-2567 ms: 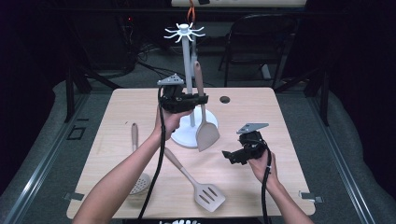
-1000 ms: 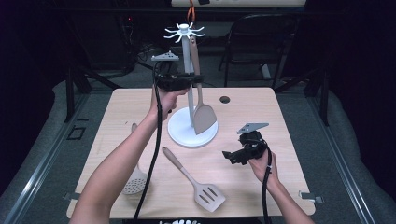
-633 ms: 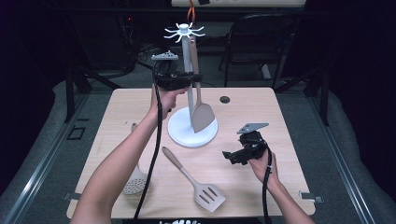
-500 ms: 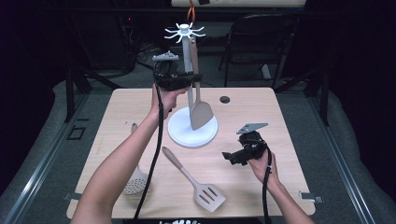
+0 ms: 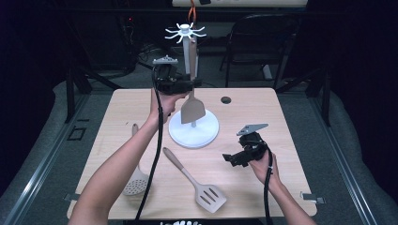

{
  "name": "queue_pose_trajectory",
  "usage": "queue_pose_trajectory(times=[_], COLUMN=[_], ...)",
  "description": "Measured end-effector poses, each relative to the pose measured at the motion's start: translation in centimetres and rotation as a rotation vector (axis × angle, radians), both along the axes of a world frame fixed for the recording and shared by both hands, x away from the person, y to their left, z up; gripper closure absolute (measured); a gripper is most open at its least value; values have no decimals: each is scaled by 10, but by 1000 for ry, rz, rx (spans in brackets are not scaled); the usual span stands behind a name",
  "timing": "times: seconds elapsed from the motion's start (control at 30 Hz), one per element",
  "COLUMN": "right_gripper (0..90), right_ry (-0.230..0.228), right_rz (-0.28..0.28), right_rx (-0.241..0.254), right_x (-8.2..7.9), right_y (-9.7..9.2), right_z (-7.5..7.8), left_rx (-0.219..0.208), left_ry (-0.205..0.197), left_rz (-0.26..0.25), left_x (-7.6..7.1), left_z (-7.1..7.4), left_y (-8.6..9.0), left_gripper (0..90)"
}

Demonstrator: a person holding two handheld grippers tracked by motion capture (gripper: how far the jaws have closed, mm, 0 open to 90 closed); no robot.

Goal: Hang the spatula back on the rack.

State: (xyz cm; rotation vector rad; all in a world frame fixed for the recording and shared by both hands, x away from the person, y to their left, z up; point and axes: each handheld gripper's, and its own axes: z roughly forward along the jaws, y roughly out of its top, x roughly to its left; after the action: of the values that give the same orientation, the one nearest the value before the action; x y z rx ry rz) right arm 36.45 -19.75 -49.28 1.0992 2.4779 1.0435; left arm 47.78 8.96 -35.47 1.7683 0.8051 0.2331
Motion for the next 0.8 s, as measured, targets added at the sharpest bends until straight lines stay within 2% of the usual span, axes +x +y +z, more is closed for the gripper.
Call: queue_pose_trajectory(times=[0.17,0.3,0.4,0.47,0.8], right_gripper=[7,3,2,2,3], right_ry=[10,14,23,28,56], right_rz=[6,9,13,21,23], right_rx=[-13,-18,-44,-59,-90], right_x=[1,2,3,4,7], right_y=[-1,-1,-1,-1,-1], right_z=[-2,-5,-7,-10,-15], left_rx=[11,52,69,86,94], left_ry=[-15,-38,-55,-67,-106], left_rz=[-7,3,13,17,36], left_x=[-9,-16,-19,-22,-27], left_z=[2,7,13,19,42], left_y=[7,14,18,23,32], left_gripper=[310,215,164,154,131])
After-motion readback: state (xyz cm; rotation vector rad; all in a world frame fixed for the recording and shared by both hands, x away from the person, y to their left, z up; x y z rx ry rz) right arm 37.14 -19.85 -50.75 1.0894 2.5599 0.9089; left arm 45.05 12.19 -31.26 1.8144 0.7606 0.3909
